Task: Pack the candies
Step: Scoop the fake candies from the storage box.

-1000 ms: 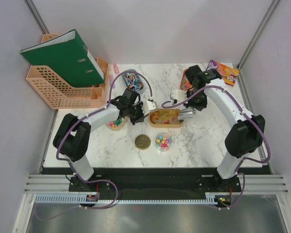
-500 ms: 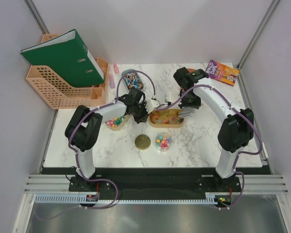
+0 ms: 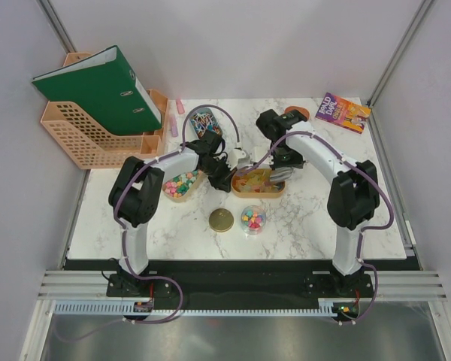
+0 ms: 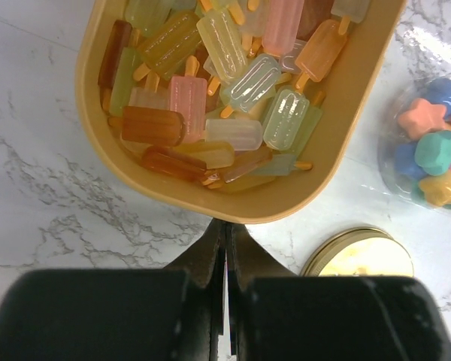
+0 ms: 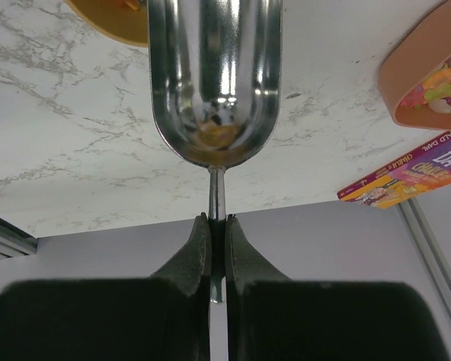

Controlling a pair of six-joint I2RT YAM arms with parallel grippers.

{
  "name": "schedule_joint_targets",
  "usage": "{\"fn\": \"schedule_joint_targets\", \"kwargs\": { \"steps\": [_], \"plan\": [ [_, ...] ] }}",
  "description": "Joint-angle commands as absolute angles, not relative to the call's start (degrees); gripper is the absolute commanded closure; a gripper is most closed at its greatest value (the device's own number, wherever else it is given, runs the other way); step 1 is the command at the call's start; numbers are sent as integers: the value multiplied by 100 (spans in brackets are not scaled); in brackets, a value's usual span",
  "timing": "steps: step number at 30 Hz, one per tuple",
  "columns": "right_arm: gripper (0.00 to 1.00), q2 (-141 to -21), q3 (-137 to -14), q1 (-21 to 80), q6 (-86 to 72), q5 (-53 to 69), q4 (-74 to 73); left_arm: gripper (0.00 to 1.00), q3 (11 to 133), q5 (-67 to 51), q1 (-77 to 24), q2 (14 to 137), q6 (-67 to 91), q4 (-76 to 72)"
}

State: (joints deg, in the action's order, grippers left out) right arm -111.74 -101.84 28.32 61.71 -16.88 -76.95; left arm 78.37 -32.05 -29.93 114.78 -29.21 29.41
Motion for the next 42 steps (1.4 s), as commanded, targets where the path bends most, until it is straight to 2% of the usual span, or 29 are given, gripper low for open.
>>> {"fn": "schedule_joint_targets", "kwargs": {
  "steps": [1, 11, 42],
  "plan": [
    [100, -11250, -10353, 2935, 6319, -1986, -8376, 98, 8138, -3700, -2936, 11584, -2497, 3138],
    [100, -11566, -10582, 3199, 6495, -2171, -8367, 98, 8358, -3955, -2892, 11751, -2276, 3120],
    [100, -12287, -10907, 3428, 5827, -1037, -8078, 98, 8438, -4061, -2900, 11865, -2083, 3111]
  ]
}}
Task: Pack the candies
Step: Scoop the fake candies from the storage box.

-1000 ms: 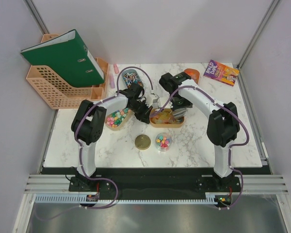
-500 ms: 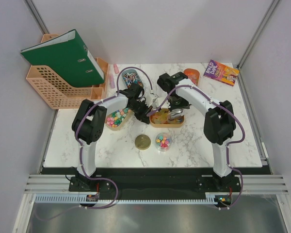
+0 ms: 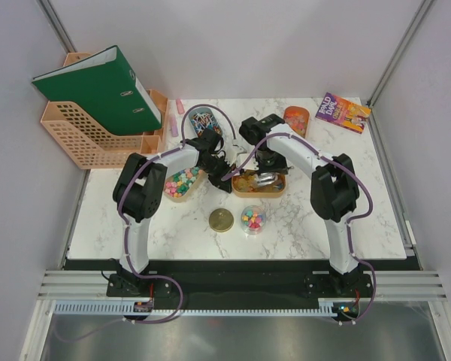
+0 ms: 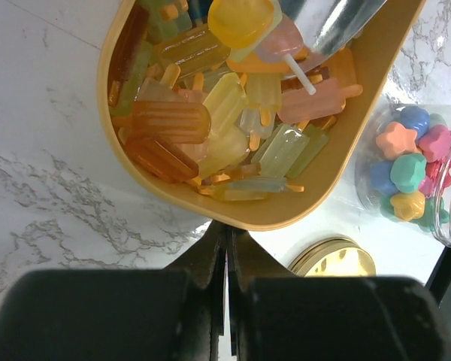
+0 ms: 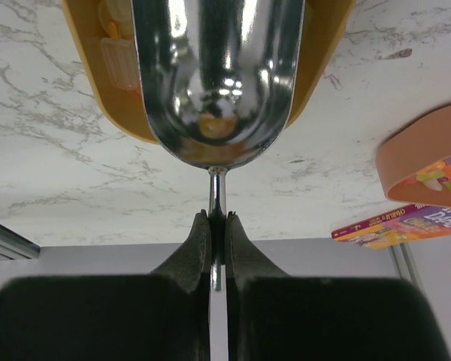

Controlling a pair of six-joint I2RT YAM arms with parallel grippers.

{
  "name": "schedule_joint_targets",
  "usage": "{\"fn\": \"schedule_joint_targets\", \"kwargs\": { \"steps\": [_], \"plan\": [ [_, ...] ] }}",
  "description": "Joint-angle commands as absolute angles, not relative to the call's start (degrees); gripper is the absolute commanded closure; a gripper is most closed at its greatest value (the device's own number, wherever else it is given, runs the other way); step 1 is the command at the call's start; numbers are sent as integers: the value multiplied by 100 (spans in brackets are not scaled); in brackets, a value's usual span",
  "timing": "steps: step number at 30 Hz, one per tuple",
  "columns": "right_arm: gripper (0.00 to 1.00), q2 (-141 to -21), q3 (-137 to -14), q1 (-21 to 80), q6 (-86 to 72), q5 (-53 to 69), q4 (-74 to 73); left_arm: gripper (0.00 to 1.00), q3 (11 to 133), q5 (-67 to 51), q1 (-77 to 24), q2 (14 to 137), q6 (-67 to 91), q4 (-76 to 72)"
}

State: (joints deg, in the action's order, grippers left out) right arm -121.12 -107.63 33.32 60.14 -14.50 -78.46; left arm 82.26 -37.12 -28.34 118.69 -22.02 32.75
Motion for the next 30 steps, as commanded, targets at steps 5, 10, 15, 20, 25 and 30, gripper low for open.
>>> {"fn": "schedule_joint_targets", "kwargs": {
  "steps": [5, 10, 15, 20, 25, 30],
  "plan": [
    [100, -12392, -10934, 3437, 5625, -809, -7902, 98, 8420, -4026, -2900, 11883, -2083, 3103],
    [100, -12358, -10679, 3428, 5362, -537, -7629, 98, 8411, -4008, -2900, 11892, -2065, 3111],
    [100, -12349, -10389, 3436, 5168, -361, -7313, 98, 8420, -3964, -2900, 11900, -2039, 3103],
    [100, -12375, -10319, 3428, 5054, -237, -7076, 98, 8438, -3920, -2900, 11927, -2021, 3103],
    [100, -12314, -10196, 3419, 5027, -167, -6856, 98, 8411, -3876, -2900, 11883, -1995, 3103],
    [100, -12243, -9774, 3349, 5010, -88, -6619, 98, 8411, -3815, -2892, 11839, -1969, 3120]
  ]
}}
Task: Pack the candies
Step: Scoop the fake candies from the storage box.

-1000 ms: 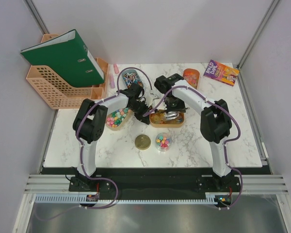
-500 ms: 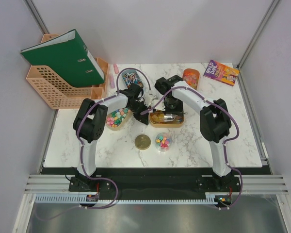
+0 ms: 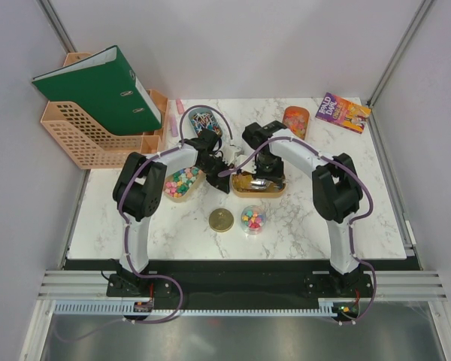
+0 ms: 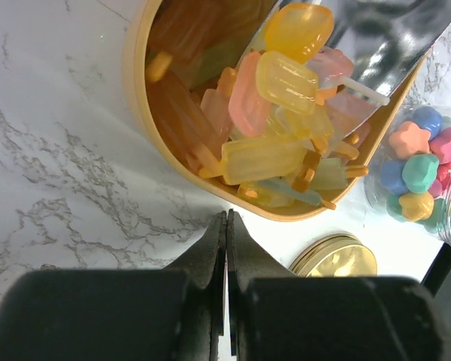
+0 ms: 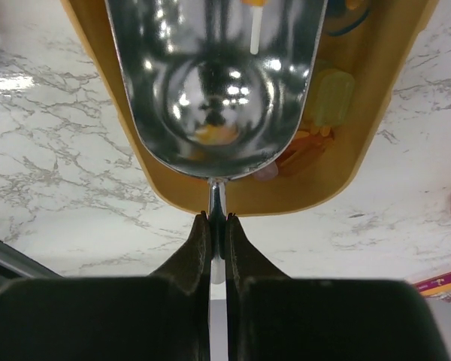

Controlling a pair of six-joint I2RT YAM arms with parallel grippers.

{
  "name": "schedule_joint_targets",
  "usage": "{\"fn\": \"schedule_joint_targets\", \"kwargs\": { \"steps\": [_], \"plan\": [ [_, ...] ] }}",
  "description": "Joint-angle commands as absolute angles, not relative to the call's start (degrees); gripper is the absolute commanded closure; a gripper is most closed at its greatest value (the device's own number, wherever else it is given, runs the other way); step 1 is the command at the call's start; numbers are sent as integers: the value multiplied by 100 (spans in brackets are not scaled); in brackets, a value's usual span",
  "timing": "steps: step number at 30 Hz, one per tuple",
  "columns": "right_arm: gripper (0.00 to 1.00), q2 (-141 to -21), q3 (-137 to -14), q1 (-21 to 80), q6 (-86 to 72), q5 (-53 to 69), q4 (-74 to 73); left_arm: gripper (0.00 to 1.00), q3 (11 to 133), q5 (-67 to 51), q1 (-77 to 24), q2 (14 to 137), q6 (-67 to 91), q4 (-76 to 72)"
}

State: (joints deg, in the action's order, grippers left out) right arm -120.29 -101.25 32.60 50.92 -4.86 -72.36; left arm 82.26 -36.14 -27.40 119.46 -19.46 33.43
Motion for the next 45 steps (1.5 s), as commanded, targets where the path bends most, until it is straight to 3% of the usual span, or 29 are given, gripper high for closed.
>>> {"fn": "schedule_joint_targets", "kwargs": {
  "steps": [1, 3, 10, 23, 31, 34, 35, 37, 43, 45],
  "plan": [
    [100, -12191, -9713, 3340, 5001, -44, -6514, 97, 8411, -3754, -2892, 11821, -1969, 3111],
    [100, -12155, -9572, 3261, 5001, -9, -6417, 95, 8429, -3683, -2892, 11786, -1942, 3146],
    [100, -11883, -9273, 3147, 5036, 158, -6091, 70, 8297, -3340, -2830, 11461, -2013, 3173],
    [100, -10829, -8527, 2874, 5106, 404, -5415, 57, 7981, -3139, -2461, 10425, -2118, 3515],
    [100, -9590, -8008, 2769, 5106, 492, -4992, 38, 7910, -1857, -2347, 10028, -1565, 3577],
    [100, -9194, -7832, 2769, 5255, 431, -5132, 22, 8094, -980, -2303, 10107, -1145, 3551],
    [100, -9106, -7788, 2777, 5325, 396, -5229, 0, 8277, -680, -2294, 10221, -977, 3594],
    [100, -8851, -7621, 2795, 5597, 299, -5552, 0, 8489, -56, -2259, 10335, -713, 3770],
    [100, -8157, -6962, 3005, 6318, -385, -6345, 0, 8824, -678, -1828, 10283, -640, 3964],
    [100, -7982, -6847, 3093, 6416, -666, -6564, 6, 8807, -494, -1802, 10231, -825, 3955]
  ]
}}
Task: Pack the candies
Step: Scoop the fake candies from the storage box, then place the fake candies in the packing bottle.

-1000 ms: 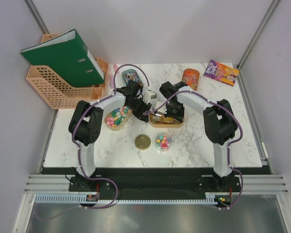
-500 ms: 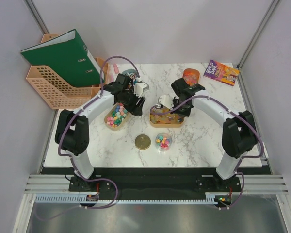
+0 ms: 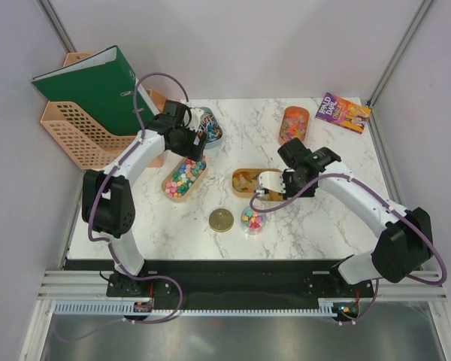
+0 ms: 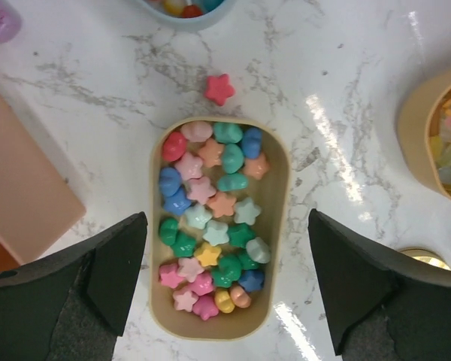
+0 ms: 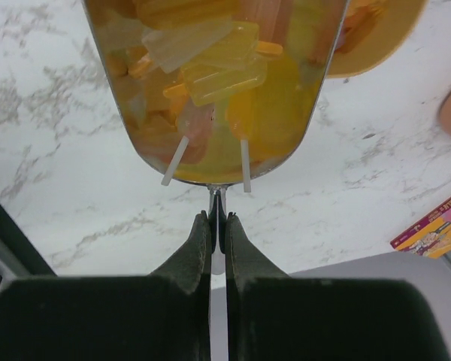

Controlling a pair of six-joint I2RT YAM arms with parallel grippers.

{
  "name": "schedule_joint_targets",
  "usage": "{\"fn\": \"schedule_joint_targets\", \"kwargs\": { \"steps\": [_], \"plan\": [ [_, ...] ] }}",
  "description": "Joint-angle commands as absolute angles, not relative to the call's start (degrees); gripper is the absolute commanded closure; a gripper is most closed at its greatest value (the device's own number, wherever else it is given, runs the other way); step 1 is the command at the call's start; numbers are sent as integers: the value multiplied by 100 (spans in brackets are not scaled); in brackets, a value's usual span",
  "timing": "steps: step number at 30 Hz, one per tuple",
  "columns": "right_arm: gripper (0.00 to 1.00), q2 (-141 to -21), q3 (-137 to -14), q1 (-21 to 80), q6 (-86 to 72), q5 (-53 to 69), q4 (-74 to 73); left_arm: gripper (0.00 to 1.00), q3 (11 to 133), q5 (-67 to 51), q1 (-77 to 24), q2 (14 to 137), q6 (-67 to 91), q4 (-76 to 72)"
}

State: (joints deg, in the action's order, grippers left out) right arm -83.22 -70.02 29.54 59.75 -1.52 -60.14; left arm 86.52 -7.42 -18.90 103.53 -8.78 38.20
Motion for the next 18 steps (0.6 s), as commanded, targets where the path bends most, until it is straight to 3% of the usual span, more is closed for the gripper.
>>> {"fn": "schedule_joint_targets", "kwargs": {
  "steps": [1, 6, 18],
  "plan": [
    [100, -7946, -6829, 3129, 6442, -781, -6618, 8, 8807, -440, -1802, 10178, -861, 3964],
    [100, -8033, -6969, 3480, 6451, -1221, -6951, 13, 8710, -220, -1793, 10072, -853, 3859],
    [100, -8824, -7426, 4561, 6021, -2380, -7549, 13, 8376, 228, -1793, 9616, -791, 3534]
  ]
}}
